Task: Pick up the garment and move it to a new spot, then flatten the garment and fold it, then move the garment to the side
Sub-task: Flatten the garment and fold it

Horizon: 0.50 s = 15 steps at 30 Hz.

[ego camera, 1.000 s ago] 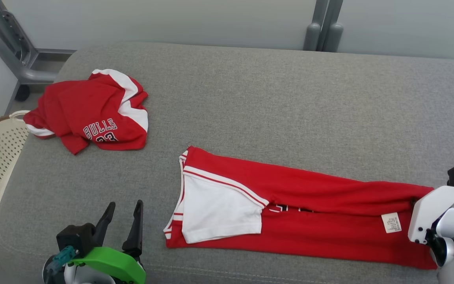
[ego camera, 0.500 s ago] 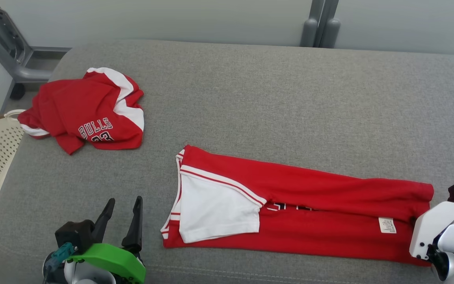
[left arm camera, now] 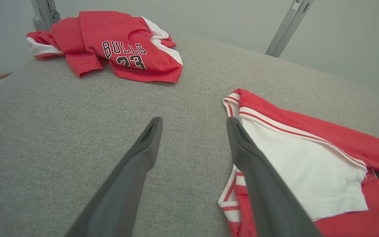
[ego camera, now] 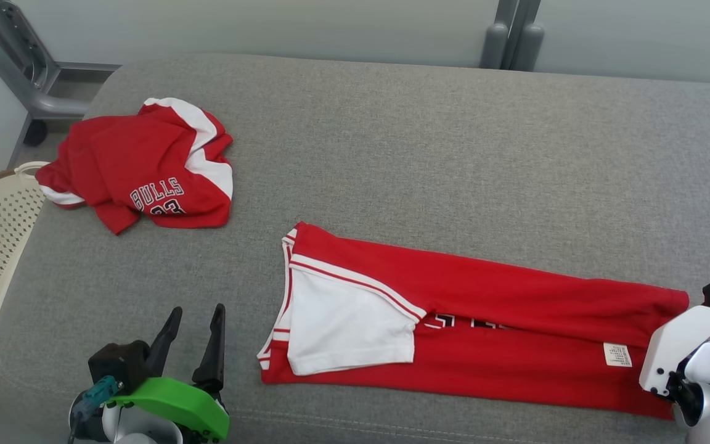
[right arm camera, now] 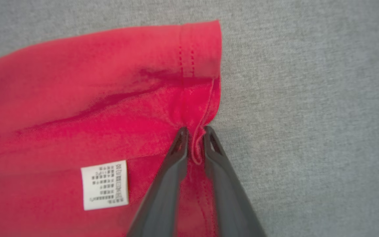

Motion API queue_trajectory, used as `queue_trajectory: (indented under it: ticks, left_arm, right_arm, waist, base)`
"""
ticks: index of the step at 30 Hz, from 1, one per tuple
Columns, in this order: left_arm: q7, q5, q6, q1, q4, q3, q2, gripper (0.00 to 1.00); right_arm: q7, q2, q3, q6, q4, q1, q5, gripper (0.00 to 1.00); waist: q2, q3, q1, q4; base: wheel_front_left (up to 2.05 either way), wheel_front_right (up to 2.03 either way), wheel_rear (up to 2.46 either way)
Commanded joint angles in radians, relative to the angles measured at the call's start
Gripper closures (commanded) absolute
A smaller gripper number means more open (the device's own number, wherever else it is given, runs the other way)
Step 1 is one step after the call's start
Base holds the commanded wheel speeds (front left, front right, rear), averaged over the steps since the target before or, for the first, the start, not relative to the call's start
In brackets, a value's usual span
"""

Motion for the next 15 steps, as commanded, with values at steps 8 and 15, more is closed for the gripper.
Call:
queue_trajectory:
  ticks: [8,15]
  left_arm:
    - [-0.003,-0.001,-0.007,0.003,0.006,-0.004,-0.001,0.0]
    - [-0.003,-0.002,-0.008,0.013,0.009,-0.01,0.005,0.0]
  right_arm:
    - [0.016,-0.007,-0.044,-0.004,0.0,0.007,-0.036,1.0]
    - [-0.008,-0.008,-0.093,-0.003,-0.031,-0.009,-0.049,1.0]
  waist:
    - [0.0,-0.017,0.0,0.001]
    - [0.0,-0.032,0.0,-0.001]
  base:
    - [0.0,0.0,0.0]
    - [0.0,0.0,0.0]
